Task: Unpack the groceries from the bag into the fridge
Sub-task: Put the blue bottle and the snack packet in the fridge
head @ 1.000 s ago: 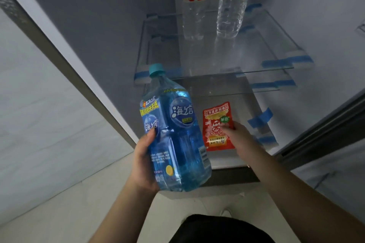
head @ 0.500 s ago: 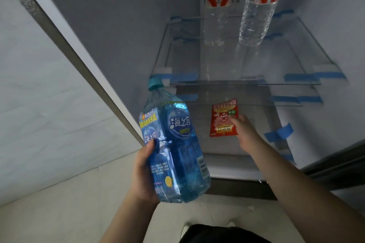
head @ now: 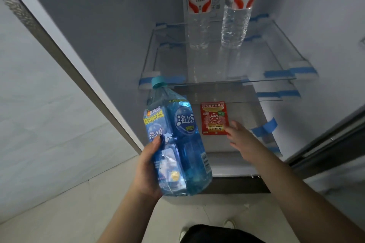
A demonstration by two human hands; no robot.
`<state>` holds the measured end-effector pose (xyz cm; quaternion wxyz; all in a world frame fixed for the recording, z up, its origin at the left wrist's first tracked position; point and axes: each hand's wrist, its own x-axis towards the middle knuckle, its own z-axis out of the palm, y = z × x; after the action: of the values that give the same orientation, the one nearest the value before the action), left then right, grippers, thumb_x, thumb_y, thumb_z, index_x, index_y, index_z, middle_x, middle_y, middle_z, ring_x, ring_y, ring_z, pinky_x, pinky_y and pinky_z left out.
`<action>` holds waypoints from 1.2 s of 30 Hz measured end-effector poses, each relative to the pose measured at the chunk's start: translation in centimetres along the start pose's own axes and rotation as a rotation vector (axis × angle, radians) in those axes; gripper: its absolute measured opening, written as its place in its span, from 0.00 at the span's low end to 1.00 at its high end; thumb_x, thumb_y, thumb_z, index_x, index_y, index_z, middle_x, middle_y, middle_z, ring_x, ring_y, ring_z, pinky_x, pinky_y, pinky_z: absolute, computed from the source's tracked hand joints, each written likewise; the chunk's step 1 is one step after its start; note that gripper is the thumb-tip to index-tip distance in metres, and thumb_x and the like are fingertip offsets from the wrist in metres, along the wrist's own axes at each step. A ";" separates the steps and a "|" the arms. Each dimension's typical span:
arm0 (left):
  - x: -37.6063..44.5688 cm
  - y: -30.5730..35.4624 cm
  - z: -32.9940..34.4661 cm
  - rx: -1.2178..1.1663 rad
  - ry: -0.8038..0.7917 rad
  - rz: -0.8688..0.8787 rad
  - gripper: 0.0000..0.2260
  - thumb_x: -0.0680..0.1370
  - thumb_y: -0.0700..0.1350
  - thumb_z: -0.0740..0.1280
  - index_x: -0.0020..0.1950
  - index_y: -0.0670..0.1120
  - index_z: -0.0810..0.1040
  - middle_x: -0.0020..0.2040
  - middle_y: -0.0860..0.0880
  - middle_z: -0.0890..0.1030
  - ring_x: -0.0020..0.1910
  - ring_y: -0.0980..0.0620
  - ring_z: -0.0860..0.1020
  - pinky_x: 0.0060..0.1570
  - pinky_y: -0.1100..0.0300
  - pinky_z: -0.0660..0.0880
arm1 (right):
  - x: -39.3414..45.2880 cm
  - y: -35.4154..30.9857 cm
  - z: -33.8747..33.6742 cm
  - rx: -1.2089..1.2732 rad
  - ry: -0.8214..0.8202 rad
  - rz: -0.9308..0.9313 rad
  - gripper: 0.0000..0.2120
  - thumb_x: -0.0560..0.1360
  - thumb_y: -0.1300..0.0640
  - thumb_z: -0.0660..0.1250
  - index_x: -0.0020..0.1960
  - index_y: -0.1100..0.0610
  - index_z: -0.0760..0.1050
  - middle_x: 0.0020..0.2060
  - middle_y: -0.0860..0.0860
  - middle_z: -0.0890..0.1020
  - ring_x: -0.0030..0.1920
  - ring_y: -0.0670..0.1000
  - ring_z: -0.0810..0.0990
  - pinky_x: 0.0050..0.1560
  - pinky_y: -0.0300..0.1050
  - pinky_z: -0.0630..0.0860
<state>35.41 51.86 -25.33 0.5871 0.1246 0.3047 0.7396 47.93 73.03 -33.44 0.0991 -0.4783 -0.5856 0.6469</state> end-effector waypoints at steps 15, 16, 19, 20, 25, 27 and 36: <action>3.1 2.1 4.8 0.438 0.024 0.139 0.40 0.63 0.57 0.79 0.70 0.45 0.70 0.63 0.38 0.78 0.60 0.36 0.78 0.57 0.40 0.76 | -12.8 -8.3 -1.0 0.130 -0.057 -0.408 0.20 0.75 0.42 0.62 0.66 0.43 0.71 0.58 0.46 0.81 0.57 0.45 0.81 0.62 0.54 0.75; 3.4 2.2 5.3 0.467 0.014 0.165 0.40 0.63 0.58 0.79 0.69 0.45 0.70 0.63 0.38 0.78 0.60 0.36 0.78 0.57 0.41 0.76 | -13.4 -8.7 -1.0 0.101 -0.057 -0.454 0.23 0.73 0.40 0.61 0.67 0.41 0.70 0.58 0.44 0.80 0.57 0.44 0.80 0.62 0.52 0.75; 4.3 2.7 6.9 0.538 0.006 0.254 0.34 0.67 0.57 0.76 0.69 0.46 0.70 0.62 0.39 0.78 0.60 0.38 0.78 0.58 0.39 0.75 | -14.6 -9.7 -0.7 0.029 -0.071 -0.576 0.25 0.73 0.40 0.60 0.69 0.41 0.67 0.59 0.41 0.79 0.57 0.41 0.79 0.52 0.41 0.79; 4.6 2.9 7.3 0.563 0.010 0.281 0.30 0.69 0.55 0.74 0.68 0.47 0.71 0.62 0.40 0.79 0.59 0.38 0.79 0.59 0.38 0.74 | -14.9 -10.0 -0.5 0.009 -0.065 -0.604 0.24 0.74 0.41 0.60 0.70 0.41 0.66 0.59 0.40 0.78 0.57 0.40 0.79 0.49 0.38 0.79; 6.1 4.5 9.6 0.734 -0.049 0.400 0.22 0.74 0.53 0.70 0.66 0.49 0.72 0.60 0.45 0.80 0.59 0.43 0.79 0.60 0.40 0.74 | -14.9 -11.3 0.2 -0.105 -0.020 -0.746 0.32 0.72 0.43 0.67 0.73 0.40 0.59 0.62 0.36 0.76 0.59 0.36 0.76 0.53 0.39 0.79; 6.7 5.1 10.2 0.816 -0.100 0.450 0.24 0.75 0.52 0.69 0.68 0.48 0.70 0.61 0.46 0.80 0.60 0.45 0.79 0.61 0.45 0.75 | -14.4 -12.0 0.2 -0.104 0.036 -0.792 0.33 0.71 0.44 0.69 0.73 0.41 0.60 0.61 0.36 0.76 0.60 0.36 0.76 0.56 0.42 0.78; 10.1 8.2 12.0 1.090 -0.229 0.515 0.27 0.72 0.49 0.74 0.69 0.51 0.70 0.63 0.45 0.78 0.62 0.46 0.77 0.62 0.43 0.73 | -10.5 -13.5 -0.7 0.026 0.117 -0.913 0.30 0.74 0.56 0.71 0.72 0.49 0.64 0.64 0.44 0.77 0.64 0.45 0.76 0.62 0.53 0.76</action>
<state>32.57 64.07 -12.74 0.2701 0.5553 0.5342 0.5774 48.10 70.20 -16.58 0.4129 -0.2056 -0.7216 0.5163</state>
